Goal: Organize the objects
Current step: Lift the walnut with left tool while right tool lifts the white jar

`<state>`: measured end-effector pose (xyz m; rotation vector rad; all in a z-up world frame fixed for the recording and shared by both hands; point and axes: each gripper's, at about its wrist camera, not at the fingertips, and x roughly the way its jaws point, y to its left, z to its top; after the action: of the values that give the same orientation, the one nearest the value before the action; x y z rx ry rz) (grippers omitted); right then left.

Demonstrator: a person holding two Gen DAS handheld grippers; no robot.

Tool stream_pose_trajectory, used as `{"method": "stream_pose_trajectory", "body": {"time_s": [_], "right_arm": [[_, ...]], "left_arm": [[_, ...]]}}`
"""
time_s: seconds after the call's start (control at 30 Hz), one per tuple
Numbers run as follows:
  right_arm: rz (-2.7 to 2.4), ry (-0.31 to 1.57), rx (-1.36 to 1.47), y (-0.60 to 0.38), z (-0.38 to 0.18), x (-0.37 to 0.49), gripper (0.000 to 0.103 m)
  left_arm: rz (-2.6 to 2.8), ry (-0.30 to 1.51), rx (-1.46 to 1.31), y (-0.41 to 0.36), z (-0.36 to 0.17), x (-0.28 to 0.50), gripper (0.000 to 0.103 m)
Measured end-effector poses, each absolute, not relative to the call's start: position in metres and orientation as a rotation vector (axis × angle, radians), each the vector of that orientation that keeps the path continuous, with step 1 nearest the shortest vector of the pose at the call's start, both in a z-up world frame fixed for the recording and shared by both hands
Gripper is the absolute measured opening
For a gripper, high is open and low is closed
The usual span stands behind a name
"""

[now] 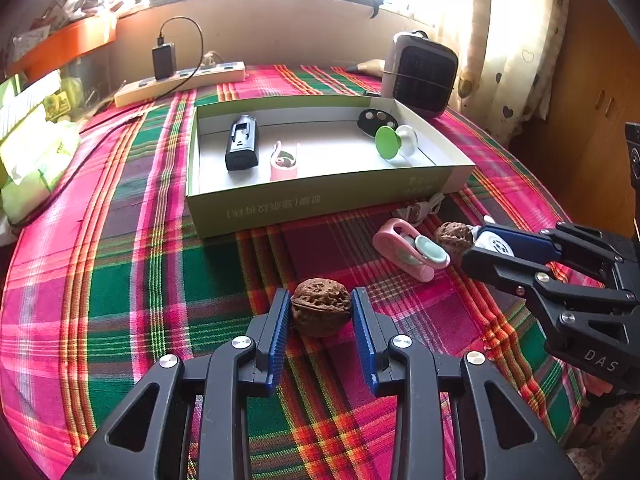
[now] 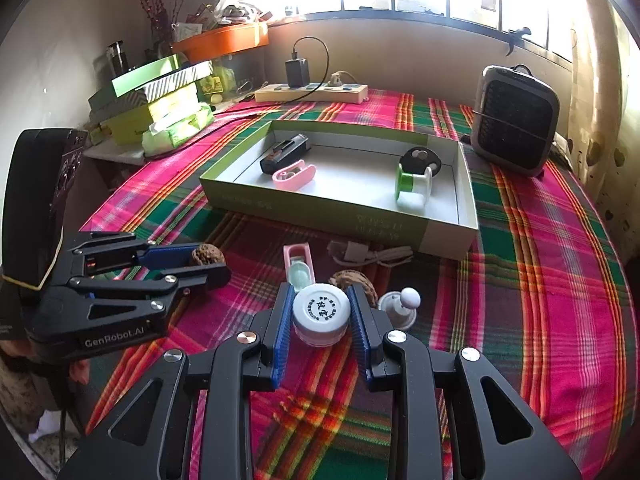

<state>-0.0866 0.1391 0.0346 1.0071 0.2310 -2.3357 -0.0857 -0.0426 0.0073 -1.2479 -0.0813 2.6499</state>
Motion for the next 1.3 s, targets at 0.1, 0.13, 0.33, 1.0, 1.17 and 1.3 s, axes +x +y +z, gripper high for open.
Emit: {"method": "stream_pose_trajectory", "body": {"time_s": [0.1,0.13,0.33,1.0,1.17,1.3], "right_arm": [[-2.353,0.216,1.029,0.148,0.031,-0.085,0.029],[-2.359,0.21,1.037,0.151,0.029,-0.086,0.029],[-2.391,0.205,1.077,0.16,0.021,-0.089,0.029],[-2.376,0.22,1.14,0.159,0.014,-0.091,0.03],[-2.375,0.223,1.139,0.159,0.014,-0.09,0.041],[-2.388,0.241,1.142,0.158,0.014,-0.09,0.041]], "left_arm": [[2.65,-0.083,-1.243,-0.045,0.006,-0.085,0.029],[2.649,-0.087,-1.244,-0.045,0.006,-0.085,0.029],[2.653,-0.072,-1.251,-0.042,0.006,-0.085,0.029],[2.656,-0.052,-1.262,-0.039,0.007,-0.088,0.033],[2.656,-0.052,-1.262,-0.039,0.007,-0.088,0.034],[2.661,-0.055,-1.263,-0.039,0.007,-0.088,0.034]]}}
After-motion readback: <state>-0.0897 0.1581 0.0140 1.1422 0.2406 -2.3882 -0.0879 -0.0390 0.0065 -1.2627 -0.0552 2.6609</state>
